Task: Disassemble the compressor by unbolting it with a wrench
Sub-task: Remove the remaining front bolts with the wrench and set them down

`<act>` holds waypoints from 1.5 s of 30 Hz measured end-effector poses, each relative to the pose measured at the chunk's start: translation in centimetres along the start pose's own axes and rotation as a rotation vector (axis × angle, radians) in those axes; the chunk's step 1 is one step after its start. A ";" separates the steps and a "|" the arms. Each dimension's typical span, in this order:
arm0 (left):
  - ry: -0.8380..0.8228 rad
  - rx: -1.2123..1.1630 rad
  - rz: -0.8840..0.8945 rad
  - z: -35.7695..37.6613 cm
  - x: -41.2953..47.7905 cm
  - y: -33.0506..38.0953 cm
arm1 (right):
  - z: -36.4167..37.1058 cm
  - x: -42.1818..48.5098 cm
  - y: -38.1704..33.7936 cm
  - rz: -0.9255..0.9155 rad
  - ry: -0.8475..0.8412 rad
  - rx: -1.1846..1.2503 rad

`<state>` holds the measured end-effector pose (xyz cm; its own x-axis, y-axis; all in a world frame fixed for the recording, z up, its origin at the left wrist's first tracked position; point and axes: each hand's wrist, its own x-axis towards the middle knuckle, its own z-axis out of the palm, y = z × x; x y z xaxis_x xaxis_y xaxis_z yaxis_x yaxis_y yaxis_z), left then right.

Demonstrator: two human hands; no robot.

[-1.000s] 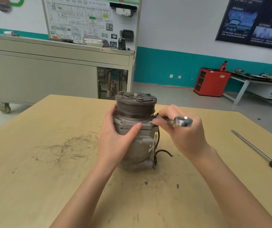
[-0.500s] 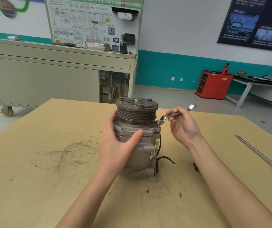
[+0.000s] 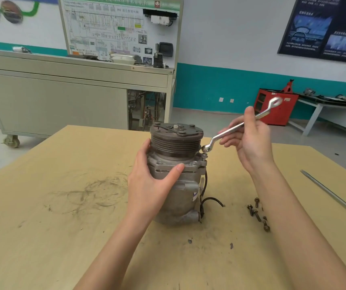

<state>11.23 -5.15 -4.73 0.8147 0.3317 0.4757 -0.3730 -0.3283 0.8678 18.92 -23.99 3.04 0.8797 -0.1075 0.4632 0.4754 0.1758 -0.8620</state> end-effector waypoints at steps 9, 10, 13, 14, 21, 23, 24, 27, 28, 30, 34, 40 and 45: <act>-0.010 0.013 0.001 -0.3 -0.1 0.3 | 2.0 -5.5 -2.2 -0.936 -0.141 -0.699; -0.012 0.012 0.000 -0.3 -0.1 0.3 | 2.0 -5.6 -2.1 -1.021 -0.136 -0.752; -0.018 0.014 -0.004 -0.3 0.0 0.4 | 2.0 -5.7 -2.0 -1.167 -0.106 -0.842; -0.020 0.018 -0.007 -0.3 0.0 0.4 | 2.0 -5.7 -1.9 -1.191 -0.097 -0.858; -0.011 0.022 -0.008 -0.2 0.1 0.3 | 2.3 -6.0 -1.7 -1.248 -0.135 -0.964; -0.007 0.024 -0.008 -0.2 0.0 0.3 | 2.3 -6.1 -1.6 -1.260 -0.153 -1.009; -0.004 0.027 -0.007 -0.2 0.0 0.3 | 2.3 -6.2 -1.4 -1.255 -0.158 -1.024; -0.001 0.026 -0.006 -0.1 0.0 0.2 | 1.8 -6.7 -0.6 -1.257 -0.174 -1.074; -0.002 0.024 -0.006 -0.2 0.1 0.2 | 1.7 -6.8 -0.5 -1.259 -0.171 -1.079; -0.007 0.024 -0.004 -0.1 0.1 0.3 | 1.3 -7.0 -0.4 -1.186 -0.170 -1.013; -0.002 0.025 -0.001 -0.1 0.1 0.2 | 0.8 -7.6 0.2 -0.801 -0.129 -0.616; -0.003 0.012 -0.008 -0.2 0.0 0.1 | -0.9 -6.2 1.6 0.036 0.062 0.253; 0.000 0.014 -0.001 -0.1 0.0 0.2 | -1.1 -0.9 3.0 0.352 -0.108 0.356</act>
<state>11.15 -5.09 -4.53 0.8150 0.3326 0.4745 -0.3656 -0.3403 0.8663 19.55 -24.44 -0.18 0.9743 0.1167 0.1924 0.1080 0.5077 -0.8547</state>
